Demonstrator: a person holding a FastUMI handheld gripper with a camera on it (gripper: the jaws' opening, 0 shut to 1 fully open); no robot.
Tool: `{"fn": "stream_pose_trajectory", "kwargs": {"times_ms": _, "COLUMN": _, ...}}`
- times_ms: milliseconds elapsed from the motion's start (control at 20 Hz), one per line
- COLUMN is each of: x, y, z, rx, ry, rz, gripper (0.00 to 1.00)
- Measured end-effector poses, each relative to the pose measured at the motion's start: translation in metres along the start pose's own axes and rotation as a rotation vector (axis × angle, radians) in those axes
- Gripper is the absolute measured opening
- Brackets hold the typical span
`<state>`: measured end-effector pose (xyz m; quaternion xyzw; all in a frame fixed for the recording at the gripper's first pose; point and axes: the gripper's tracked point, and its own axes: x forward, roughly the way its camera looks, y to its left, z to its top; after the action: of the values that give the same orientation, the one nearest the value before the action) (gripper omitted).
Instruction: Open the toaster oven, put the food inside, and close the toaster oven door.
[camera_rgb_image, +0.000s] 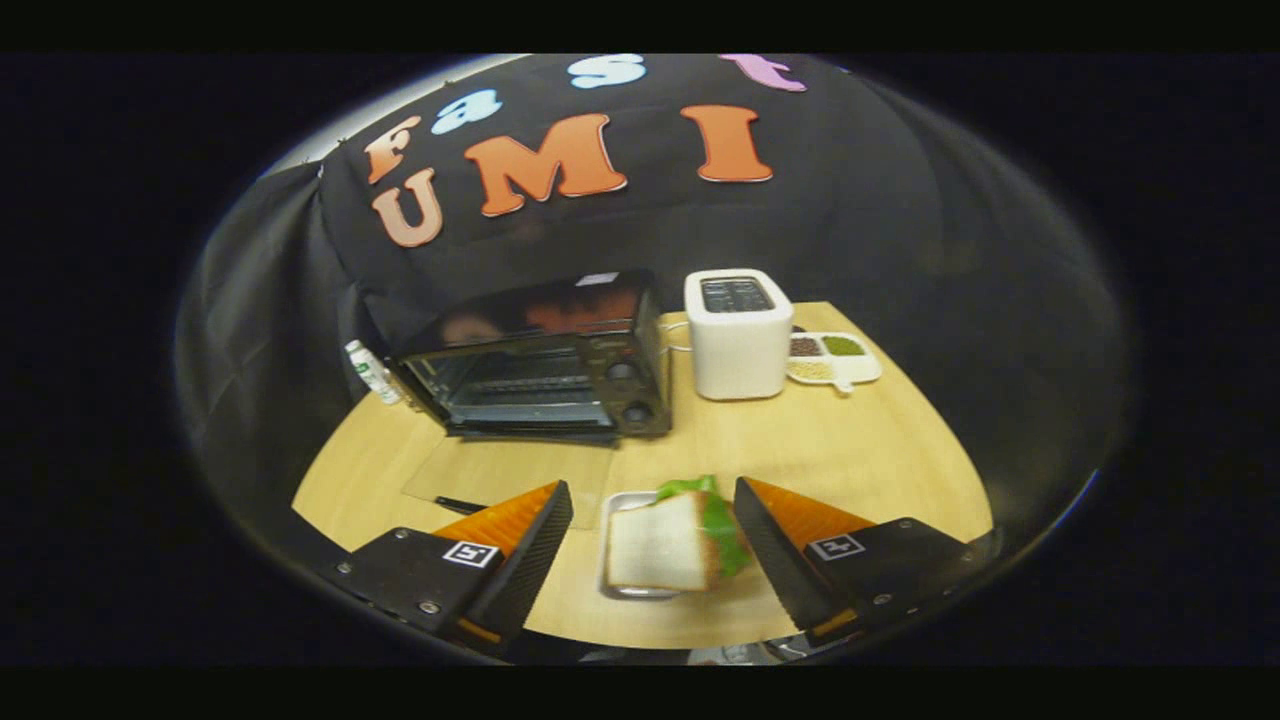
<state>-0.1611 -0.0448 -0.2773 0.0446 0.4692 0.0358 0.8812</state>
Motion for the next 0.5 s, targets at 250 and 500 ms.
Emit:
{"fn": "stream_pose_trajectory", "kwargs": {"times_ms": 250, "x": 0.035, "y": -0.020, "z": -0.063, "rx": 0.101, "ry": 0.196, "rz": 0.020, "gripper": 0.97}}
{"fn": "stream_pose_trajectory", "kwargs": {"times_ms": 500, "x": 0.043, "y": -0.007, "z": -0.083, "rx": 0.280, "ry": 0.266, "rz": 0.096, "gripper": 0.78}}
